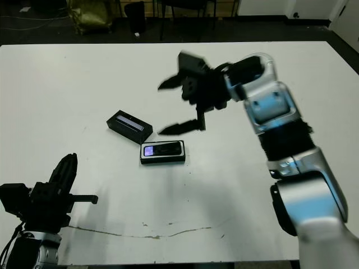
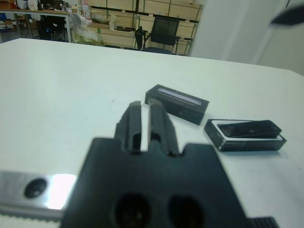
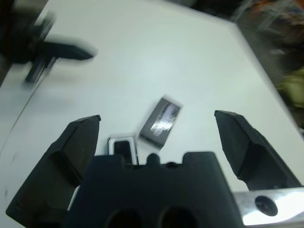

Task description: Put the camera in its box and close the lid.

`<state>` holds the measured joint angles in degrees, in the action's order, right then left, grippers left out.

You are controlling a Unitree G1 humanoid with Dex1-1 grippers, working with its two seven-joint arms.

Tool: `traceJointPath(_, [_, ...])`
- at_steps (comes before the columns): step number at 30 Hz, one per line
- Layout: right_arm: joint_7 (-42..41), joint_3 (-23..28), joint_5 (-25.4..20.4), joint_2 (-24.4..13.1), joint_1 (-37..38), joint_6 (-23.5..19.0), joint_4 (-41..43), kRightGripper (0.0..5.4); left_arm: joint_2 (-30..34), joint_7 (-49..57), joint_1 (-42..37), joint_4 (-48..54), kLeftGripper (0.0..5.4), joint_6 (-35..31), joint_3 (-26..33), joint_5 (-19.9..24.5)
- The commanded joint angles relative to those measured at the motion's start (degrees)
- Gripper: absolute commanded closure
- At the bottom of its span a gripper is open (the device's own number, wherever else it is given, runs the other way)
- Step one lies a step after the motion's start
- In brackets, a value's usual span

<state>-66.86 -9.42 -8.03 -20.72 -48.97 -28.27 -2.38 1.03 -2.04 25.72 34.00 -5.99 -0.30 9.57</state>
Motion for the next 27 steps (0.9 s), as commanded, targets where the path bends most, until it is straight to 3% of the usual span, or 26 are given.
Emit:
traceJointPath(1, [10.6, 2.2, -0.2, 2.0, 7.8, -3.0, 8.6, 0.12, 0.1, 0.0, 1.9, -0.6, 5.4, -0.5, 0.2, -0.3])
traceJointPath(6, [25.2, 1.3, 3.3, 5.0, 17.9, 1.7, 16.8, 1.07, 0.0, -0.4, 1.9, -0.6, 5.4, -0.4, 0.3, 0.6])
traceJointPath(14, [39.7, -7.0, 18.3, 4.4, 29.5, 20.8, 16.7, 2.88, 0.0, 0.3, 1.6, 0.4, 5.4, -2.2, 0.6, 0.8])
traceJointPath(16, [41.7, -8.3, 20.5, 4.6, 31.1, 23.5, 15.2, 3.33, -0.1, 0.2, 1.5, 0.3, 5.4, -2.2, 0.8, 1.0])
traceJointPath(24, [44.8, -13.7, 27.9, 5.8, 34.4, 22.8, 12.6, 5.19, 0.0, 0.5, 1.5, 0.8, 5.4, -2.6, 0.6, 0.2])
traceJointPath(27, [45.0, -15.4, 29.7, 6.1, 35.7, 22.6, 11.8, 5.37, -0.1, 0.4, 1.7, 0.9, 5.4, -2.6, 0.5, 0.3])
